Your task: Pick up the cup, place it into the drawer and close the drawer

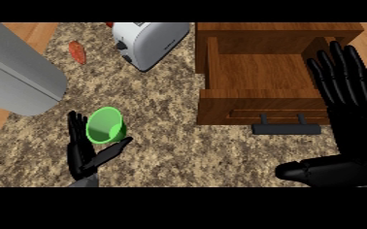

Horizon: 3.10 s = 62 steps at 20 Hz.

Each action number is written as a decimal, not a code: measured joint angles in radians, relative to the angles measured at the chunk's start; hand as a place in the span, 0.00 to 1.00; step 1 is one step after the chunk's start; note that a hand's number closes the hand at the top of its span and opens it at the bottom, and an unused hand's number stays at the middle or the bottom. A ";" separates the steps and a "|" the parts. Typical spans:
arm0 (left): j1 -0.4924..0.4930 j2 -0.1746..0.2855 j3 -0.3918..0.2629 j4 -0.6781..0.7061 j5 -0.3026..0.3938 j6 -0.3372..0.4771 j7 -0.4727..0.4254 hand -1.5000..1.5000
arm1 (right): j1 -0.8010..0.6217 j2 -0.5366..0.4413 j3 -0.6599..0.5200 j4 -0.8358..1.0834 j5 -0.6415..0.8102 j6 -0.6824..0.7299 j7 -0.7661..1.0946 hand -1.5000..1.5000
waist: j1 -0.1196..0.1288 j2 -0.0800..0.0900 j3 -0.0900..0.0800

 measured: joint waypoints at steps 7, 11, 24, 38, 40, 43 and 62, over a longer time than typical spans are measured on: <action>-0.072 0.010 0.048 0.148 0.036 -0.074 -0.091 0.00 | 0.002 0.013 0.017 -0.015 0.016 -0.014 0.008 0.00 | -0.001 0.000 0.000; -0.121 0.009 0.074 0.245 0.059 -0.113 -0.139 0.00 | 0.036 0.018 0.024 -0.034 0.017 -0.004 -0.007 0.00 | -0.002 0.000 0.000; -0.211 0.041 0.090 0.364 0.116 -0.340 -0.174 1.00 | 0.028 0.008 0.010 -0.048 -0.002 -0.002 0.031 0.00 | -0.004 0.001 -0.001; -0.264 0.106 0.044 0.452 0.035 -0.438 -0.253 1.00 | 0.007 0.011 0.008 -0.027 0.007 -0.002 0.015 0.00 | -0.005 0.001 0.000; -0.267 0.115 0.032 0.448 0.021 -0.448 -0.253 1.00 | 0.012 0.007 0.007 -0.040 0.000 0.000 0.026 0.00 | -0.005 0.001 -0.001; -0.263 0.121 0.017 0.404 0.014 -0.460 -0.246 1.00 | 0.010 0.006 0.009 -0.047 0.002 -0.004 0.040 0.00 | -0.002 0.000 0.000; -0.210 0.063 -0.176 -0.367 0.034 -0.393 0.219 1.00 | 0.047 -0.003 -0.013 -0.051 -0.007 0.011 0.031 0.00 | 0.006 -0.004 0.001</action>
